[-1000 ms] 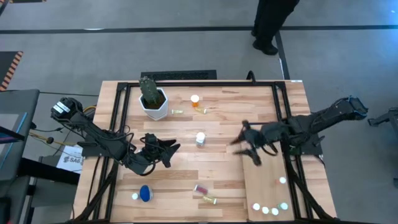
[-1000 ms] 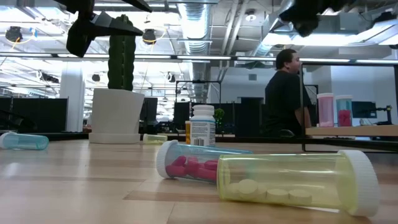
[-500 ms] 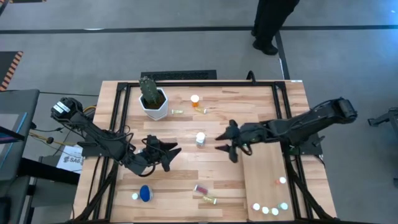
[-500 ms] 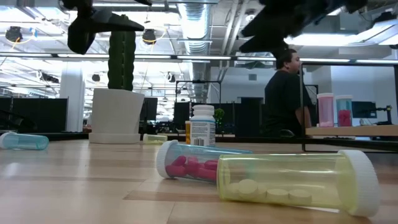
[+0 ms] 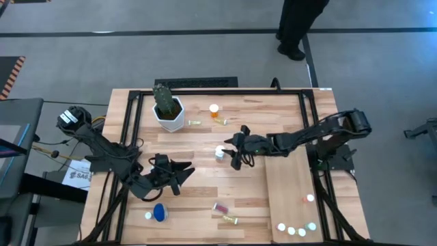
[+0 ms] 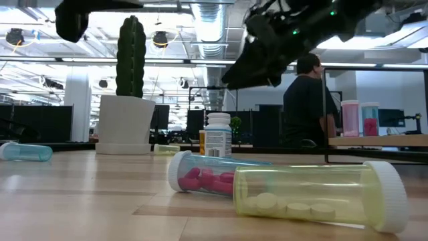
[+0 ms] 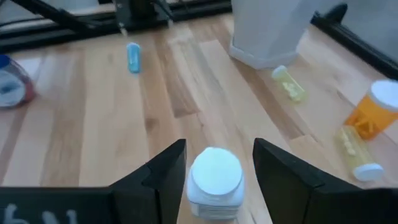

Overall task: Pick and place medicine bottles onto shelf by color
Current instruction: Put the white pill bottle on the shelf

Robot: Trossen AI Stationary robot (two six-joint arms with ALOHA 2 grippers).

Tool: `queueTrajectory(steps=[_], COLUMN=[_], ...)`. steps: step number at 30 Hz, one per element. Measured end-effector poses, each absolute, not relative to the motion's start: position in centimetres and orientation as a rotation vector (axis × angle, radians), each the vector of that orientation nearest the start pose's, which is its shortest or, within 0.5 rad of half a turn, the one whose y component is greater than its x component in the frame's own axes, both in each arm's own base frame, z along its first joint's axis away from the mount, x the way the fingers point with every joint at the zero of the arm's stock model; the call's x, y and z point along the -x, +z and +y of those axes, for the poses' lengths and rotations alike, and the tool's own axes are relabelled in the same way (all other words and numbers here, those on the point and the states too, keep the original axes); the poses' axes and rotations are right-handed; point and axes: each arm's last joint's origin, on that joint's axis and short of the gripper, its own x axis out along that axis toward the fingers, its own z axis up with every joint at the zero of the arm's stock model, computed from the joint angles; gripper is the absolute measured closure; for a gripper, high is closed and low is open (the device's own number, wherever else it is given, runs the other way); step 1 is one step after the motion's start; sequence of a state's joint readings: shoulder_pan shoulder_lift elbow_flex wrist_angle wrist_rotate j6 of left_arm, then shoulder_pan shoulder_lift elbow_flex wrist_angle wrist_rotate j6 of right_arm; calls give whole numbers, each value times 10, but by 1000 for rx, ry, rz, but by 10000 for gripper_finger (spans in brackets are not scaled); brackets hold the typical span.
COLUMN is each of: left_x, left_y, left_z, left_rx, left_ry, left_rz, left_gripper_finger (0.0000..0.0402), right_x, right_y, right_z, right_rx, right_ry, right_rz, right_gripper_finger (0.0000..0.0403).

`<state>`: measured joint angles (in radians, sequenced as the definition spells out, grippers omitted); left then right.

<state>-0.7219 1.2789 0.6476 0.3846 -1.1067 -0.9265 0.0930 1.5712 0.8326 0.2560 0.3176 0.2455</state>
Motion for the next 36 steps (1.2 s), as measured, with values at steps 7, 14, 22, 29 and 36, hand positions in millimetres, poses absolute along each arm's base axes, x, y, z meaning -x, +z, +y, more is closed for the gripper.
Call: queueTrajectory(steps=[7, 14, 22, 29, 36], left_x=[-206, -206, -206, -206, -206], left_y=[241, 241, 237, 236, 235], left_z=[-152, -152, -153, -154, -155], left_rx=[713, 683, 652, 640, 615], left_ry=[428, 422, 408, 359, 336], left_rz=[-48, -37, 1, 44, 69], left_gripper_finger=[219, 219, 219, 219, 219], right_x=[-350, -370, -383, -378, -374], right_y=[198, 198, 214, 222, 219], right_z=[7, 5, 5, 5, 12], right_rx=[-163, -183, -59, 312, 409], right_ry=[-353, -391, -338, -174, -111], right_rz=[597, 729, 762, 902, 947], right_gripper_finger=[152, 132, 132, 132, 132])
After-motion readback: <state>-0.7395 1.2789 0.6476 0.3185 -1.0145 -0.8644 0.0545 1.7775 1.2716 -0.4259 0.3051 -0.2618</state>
